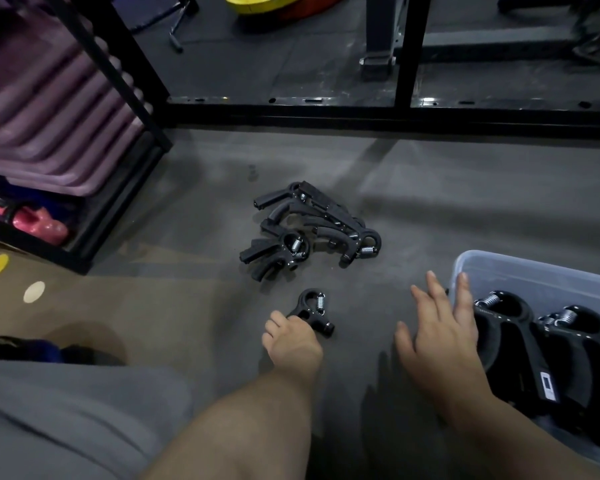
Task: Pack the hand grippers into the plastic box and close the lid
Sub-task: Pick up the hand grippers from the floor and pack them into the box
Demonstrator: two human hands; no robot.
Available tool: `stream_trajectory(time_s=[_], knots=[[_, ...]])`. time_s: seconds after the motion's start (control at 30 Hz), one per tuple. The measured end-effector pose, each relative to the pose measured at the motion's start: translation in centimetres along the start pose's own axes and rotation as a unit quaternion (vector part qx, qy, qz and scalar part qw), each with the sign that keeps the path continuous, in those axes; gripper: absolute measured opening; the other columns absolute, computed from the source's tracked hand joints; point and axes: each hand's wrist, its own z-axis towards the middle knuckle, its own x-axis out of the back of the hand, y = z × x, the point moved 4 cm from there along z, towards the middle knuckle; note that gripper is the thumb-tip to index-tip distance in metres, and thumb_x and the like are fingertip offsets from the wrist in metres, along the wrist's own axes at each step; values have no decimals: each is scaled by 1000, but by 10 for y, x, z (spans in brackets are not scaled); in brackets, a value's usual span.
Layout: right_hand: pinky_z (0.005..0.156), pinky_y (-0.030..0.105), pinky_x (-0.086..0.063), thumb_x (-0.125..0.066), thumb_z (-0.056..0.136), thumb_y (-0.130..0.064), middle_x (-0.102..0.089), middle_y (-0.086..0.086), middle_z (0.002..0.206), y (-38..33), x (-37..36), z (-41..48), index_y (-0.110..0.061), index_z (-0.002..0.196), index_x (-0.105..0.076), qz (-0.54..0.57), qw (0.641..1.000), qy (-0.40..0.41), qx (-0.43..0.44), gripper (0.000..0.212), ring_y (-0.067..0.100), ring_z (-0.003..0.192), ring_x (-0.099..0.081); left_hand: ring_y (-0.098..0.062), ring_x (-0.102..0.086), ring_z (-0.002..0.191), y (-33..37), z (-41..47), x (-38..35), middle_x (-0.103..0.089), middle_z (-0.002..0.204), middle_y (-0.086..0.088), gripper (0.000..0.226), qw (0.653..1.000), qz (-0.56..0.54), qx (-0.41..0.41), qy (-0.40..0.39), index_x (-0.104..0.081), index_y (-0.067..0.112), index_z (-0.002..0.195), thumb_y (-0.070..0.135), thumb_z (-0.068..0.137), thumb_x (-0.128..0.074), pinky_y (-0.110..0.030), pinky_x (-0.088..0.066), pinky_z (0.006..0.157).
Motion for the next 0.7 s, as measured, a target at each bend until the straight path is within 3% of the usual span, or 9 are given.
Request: stream_trajectory(time_s=[0.07, 0.13, 0.2, 0.37, 0.47, 0.5, 0.6, 0.7], knots=[[114, 54, -25, -49, 78, -37, -34, 8, 157, 0, 0, 0, -10, 136, -53, 0, 1000, -4, 1, 64, 33, 150, 1, -27, -51, 84, 4, -2, 11, -50, 93, -7, 12, 1000, -3, -22, 9, -69, 14, 74, 21, 64, -70, -35, -41, 74], [115, 54, -24, -47, 79, -38, -32, 7, 158, 0, -1, 1, -11, 137, -53, -2, 1000, -8, 1, 65, 32, 150, 3, -28, -53, 103, 11, -7, 17, -51, 110, -9, 29, 995, -45, -37, -76, -64, 12, 100, 30, 77, -65, -37, -41, 90], [115, 53, -25, -47, 78, -39, -32, 7, 158, 0, -2, 1, -11, 137, -53, -6, 1000, -7, 1, 65, 33, 150, 2, -30, -50, 118, 23, -10, 31, -48, 125, -10, 39, 985, -131, -30, -110, -51, 9, 119, 34, 90, -50, -37, -35, 102], [113, 52, -29, -51, 76, -39, -38, 13, 154, 1, 0, 1, -7, 127, -61, -36, 999, -21, 29, 61, 41, 149, -9, -38, -60, 105, 55, -22, 85, -60, 116, -20, 57, 915, -366, 11, -169, -58, 2, 113, 44, 79, -41, -44, -53, 91], [119, 47, -15, -41, 90, -42, -23, 9, 161, 1, 7, 7, -12, 134, -53, -17, 996, -90, 10, 55, 34, 151, 4, -35, -66, 95, 75, -15, 91, -67, 107, -16, 63, 863, -466, 25, -195, -63, 7, 104, 52, 65, -42, -49, -57, 83], [120, 44, -14, -40, 96, -40, -24, 10, 160, 0, 15, 10, -13, 136, -51, 23, 995, -101, -6, 50, 33, 151, -1, -35, -67, 94, 80, -28, 111, -68, 106, -15, 61, 850, -485, 22, -202, -62, 9, 100, 53, 62, -42, -49, -57, 83], [107, 38, -36, -42, 100, -33, -57, 10, 135, 5, 59, 19, -18, 126, -59, 258, 961, -46, -83, 34, 30, 128, -46, -26, -63, 86, 97, -75, 167, -65, 94, -9, 35, 826, -530, -55, -187, -61, 12, 96, 39, 78, -47, -30, -54, 71], [94, 36, -46, -42, 99, -43, -65, -7, 114, 14, 94, 21, -28, 114, -58, 493, 856, -68, -143, 26, 21, 110, -62, -25, -61, 84, 121, -111, 186, -66, 89, -7, 22, 845, -489, -177, -125, -61, 15, 85, 35, 81, -52, -32, -53, 77]])
